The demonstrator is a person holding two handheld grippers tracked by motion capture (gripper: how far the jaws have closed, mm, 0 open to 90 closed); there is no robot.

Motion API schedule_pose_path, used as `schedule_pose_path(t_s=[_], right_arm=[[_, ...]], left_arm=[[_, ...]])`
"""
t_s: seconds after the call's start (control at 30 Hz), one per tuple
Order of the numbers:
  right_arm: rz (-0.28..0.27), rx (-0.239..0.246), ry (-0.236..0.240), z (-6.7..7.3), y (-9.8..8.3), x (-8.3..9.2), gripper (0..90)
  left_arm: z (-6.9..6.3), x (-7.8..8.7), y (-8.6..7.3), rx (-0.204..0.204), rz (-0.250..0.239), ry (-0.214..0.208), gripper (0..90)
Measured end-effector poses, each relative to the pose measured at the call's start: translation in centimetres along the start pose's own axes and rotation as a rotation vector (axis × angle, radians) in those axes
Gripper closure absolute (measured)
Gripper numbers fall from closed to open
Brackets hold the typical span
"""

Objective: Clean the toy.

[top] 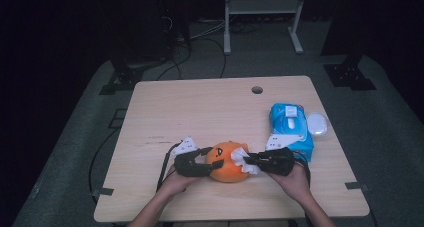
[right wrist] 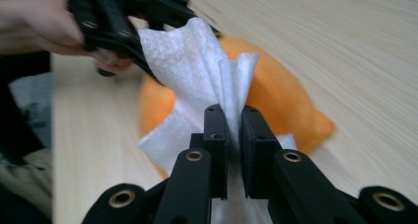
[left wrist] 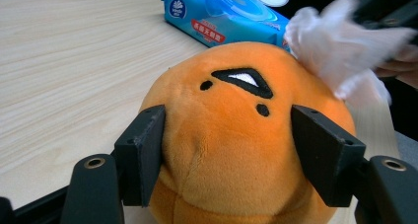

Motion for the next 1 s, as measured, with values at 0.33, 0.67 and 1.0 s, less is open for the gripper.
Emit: schedule_pose_path(t_s=[0.33, 0.67, 1.0], right_arm=[[0.005, -0.008, 0.028, 0.1, 0.1, -0.4, 81.8], [0.065, 0.040, 0.105, 1.1, -0.3, -0.9, 81.7], [-0.004, 0.022, 0.057, 1.4, 0.4, -1.1, 82.0]], left_arm=[[-0.4, 0.3, 0.0, -0.024, 0.018, -0.031, 30.0], [-1.5, 0.0, 0.8, -0.079, 0.044, -0.039, 13.3], [-2.3, 0.3, 0.3, -0.163, 0.082, -0.067, 24.1]])
Point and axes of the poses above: each handheld gripper's, and its own axes: x roughly backward along the jaws, y roughly out of its top, z roughly to its left, the point moved 1 cm from there along -x, roughly forward along the jaws, and after that the axes turned 6 degrees about -z, right-handed, at the moved point
